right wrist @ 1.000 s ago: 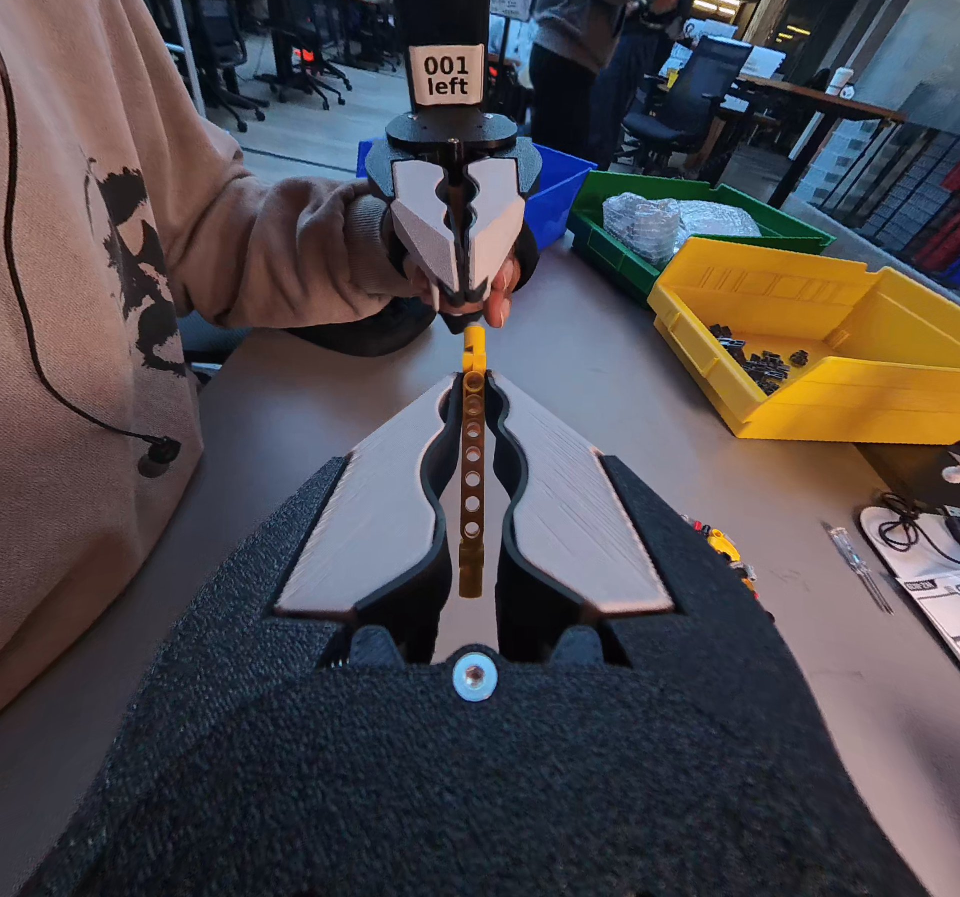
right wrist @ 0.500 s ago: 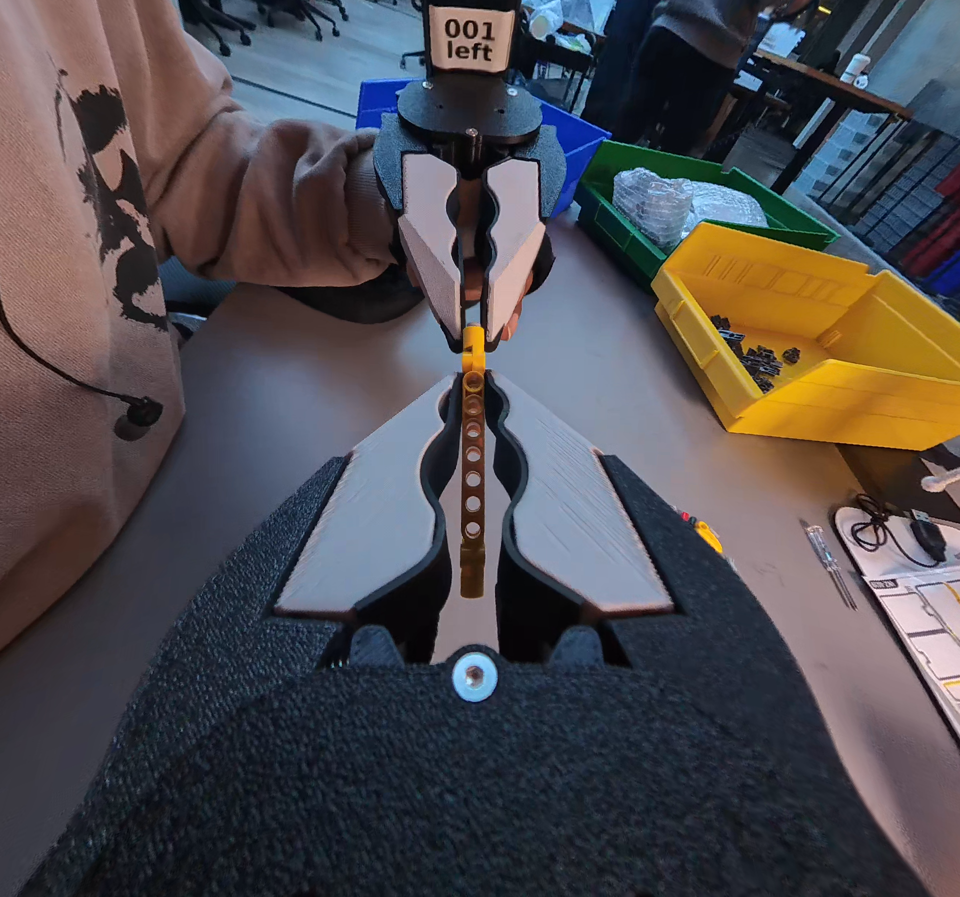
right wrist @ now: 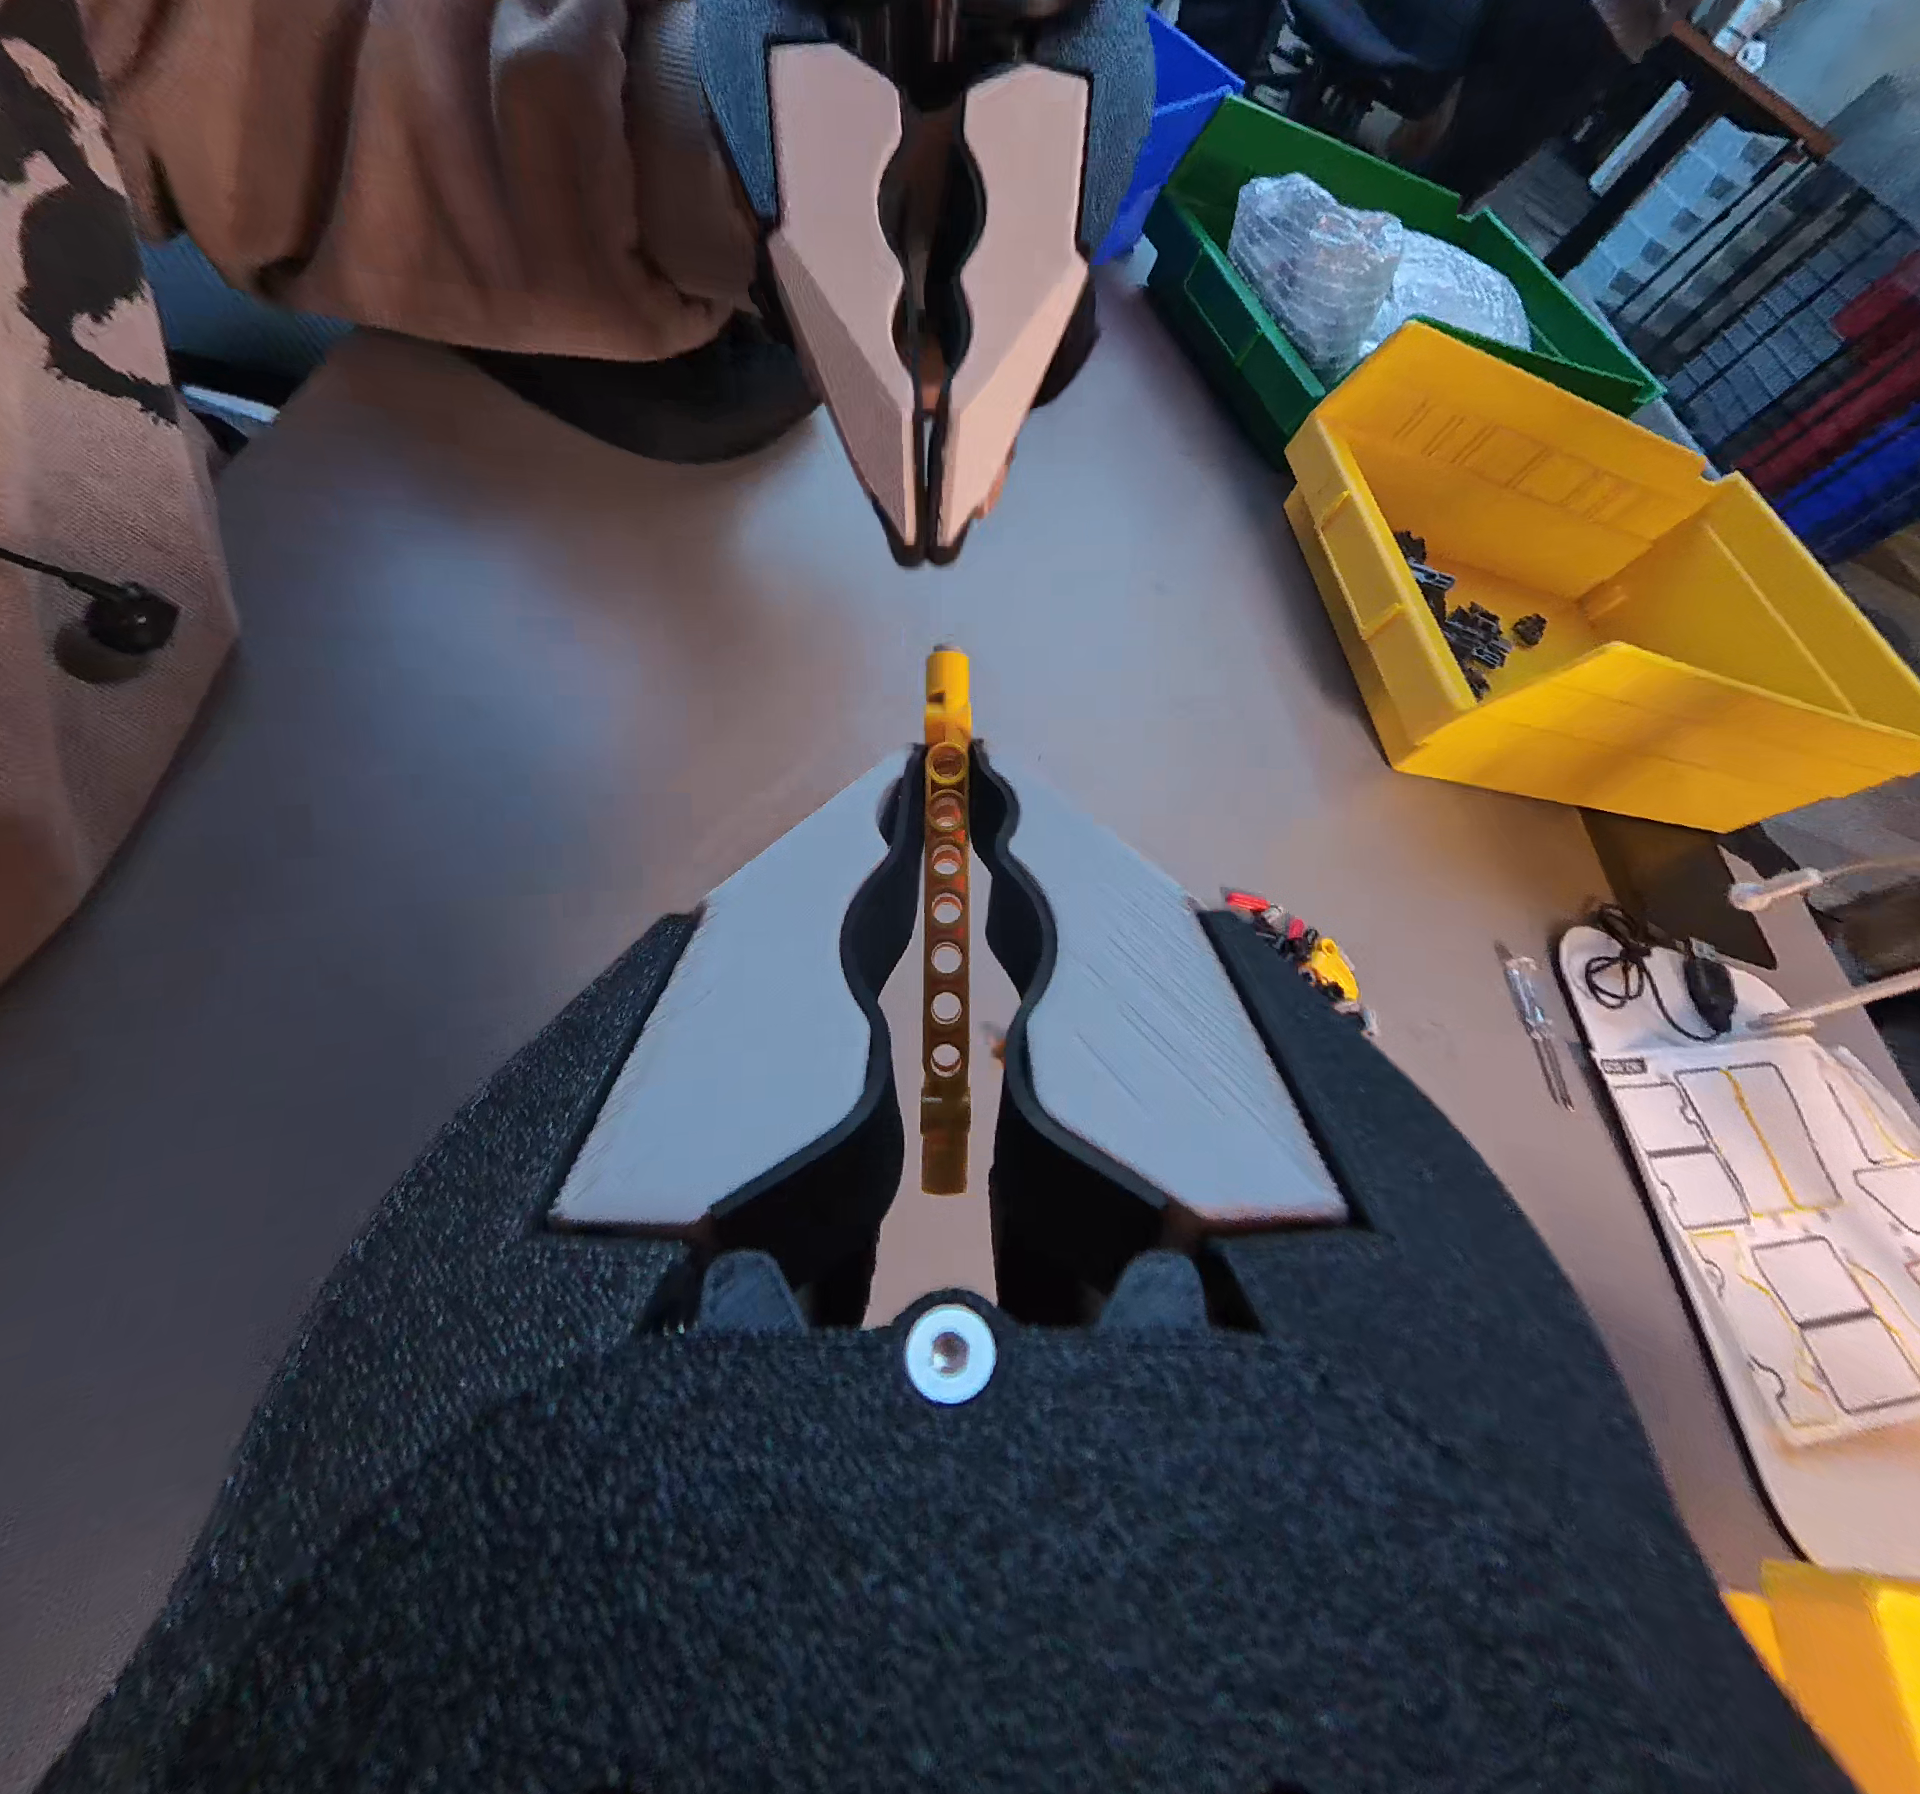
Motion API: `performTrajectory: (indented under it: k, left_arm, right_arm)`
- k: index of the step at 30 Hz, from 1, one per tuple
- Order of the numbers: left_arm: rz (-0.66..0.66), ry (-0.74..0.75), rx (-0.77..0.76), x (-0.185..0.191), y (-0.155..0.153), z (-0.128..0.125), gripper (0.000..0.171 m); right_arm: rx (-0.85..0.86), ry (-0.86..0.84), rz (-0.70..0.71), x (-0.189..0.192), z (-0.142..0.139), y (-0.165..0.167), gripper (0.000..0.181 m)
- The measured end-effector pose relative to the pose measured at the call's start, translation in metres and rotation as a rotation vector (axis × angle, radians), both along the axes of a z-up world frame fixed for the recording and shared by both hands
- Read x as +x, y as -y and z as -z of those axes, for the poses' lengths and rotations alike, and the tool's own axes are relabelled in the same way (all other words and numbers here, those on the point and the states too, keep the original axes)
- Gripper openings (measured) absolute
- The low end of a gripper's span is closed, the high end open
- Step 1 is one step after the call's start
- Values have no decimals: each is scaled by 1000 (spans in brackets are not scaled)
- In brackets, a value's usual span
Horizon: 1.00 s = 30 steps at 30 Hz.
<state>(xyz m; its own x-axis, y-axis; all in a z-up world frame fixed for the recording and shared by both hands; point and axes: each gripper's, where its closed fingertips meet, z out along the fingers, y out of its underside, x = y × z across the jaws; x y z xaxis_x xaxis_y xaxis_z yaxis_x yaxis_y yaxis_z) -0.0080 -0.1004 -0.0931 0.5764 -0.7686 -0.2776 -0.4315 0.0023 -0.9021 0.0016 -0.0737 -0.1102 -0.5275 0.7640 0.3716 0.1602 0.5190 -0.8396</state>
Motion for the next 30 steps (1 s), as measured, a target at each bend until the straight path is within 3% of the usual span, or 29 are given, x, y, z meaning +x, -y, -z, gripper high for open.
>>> performTrajectory:
  k: [6,9,14,30]
  left_arm:
    - [-40,55,21,-6,-8,-1,0]
    - [-21,35,2,4,-8,8,13]
    - [-32,10,16,8,-11,11,3]
    - [-19,-31,11,10,-8,15,4]
  right_arm:
    - [-63,-46,-6,1,-15,-1,5]
    - [-51,-38,-7,0,-11,1,6]
    - [-55,-26,-21,0,-8,6,6]
    - [-72,11,-38,1,-1,10,6]
